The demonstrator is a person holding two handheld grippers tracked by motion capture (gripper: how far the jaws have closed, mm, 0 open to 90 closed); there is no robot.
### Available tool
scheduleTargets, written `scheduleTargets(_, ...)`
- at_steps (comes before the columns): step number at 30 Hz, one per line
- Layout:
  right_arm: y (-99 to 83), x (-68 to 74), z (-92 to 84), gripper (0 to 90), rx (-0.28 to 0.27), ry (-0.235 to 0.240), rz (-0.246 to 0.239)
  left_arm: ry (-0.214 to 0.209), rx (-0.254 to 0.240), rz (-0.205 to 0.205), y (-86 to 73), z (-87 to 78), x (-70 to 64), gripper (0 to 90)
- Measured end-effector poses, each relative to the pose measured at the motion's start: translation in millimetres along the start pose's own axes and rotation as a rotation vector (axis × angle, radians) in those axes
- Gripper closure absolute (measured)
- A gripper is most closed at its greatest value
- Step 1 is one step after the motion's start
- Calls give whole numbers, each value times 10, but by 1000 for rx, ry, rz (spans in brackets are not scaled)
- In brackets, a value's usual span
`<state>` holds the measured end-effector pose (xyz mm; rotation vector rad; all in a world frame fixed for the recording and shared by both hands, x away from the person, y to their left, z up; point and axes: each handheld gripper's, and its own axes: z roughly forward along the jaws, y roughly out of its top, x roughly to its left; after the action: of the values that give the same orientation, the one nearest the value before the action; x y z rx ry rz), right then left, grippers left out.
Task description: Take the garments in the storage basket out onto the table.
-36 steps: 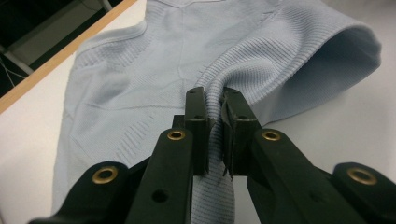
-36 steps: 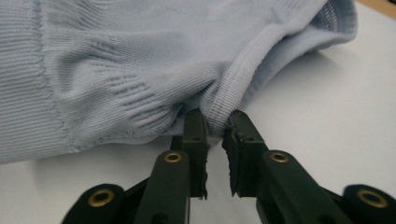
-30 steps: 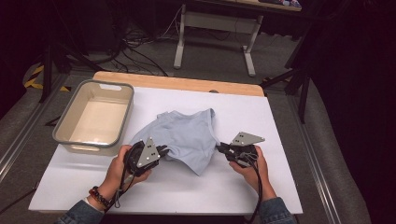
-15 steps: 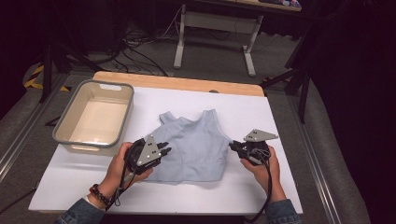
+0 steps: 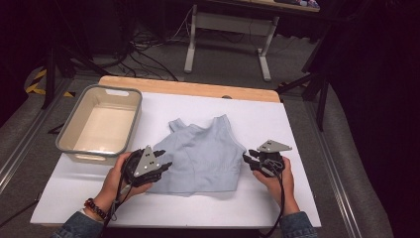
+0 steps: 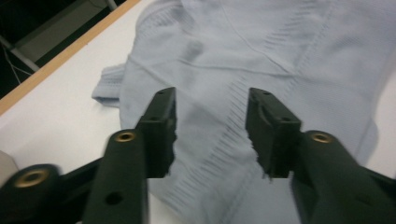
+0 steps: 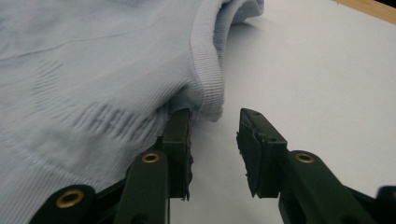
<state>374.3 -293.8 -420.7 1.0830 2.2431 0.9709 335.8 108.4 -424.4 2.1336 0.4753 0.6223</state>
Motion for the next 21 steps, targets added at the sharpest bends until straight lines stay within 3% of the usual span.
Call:
scheduleTargets(2,-28,5,-80,599,-20,-17,3,7,17,20,-79,-48,-41,487)
scheduleTargets(3,-61,12,-154,596,-67,14,12,-3,14,21,-106,-66,-47,460)
scheduleTargets(7,-154,113,-258,618,-107,59,-18,-25,28,-28,-278,-130,-100,414)
scheduleTargets(10,-202,202,-282,626,-113,70,-47,-31,49,-36,-346,-124,-140,400)
scheduleTargets(13,-253,282,-300,601,-154,135,-30,-55,64,-52,-397,-102,-153,356)
scheduleTargets(15,-261,324,-279,550,-140,142,-38,-32,94,-48,-421,-74,-164,315)
scheduleTargets(19,-275,394,-179,445,-111,145,-42,-56,115,-67,-444,-33,-145,288)
scheduleTargets(20,-278,400,-140,409,-103,135,-26,-76,123,-63,-453,-13,-148,288)
scheduleTargets(21,-284,398,-104,393,-89,140,-6,-69,135,-57,-459,1,-154,303)
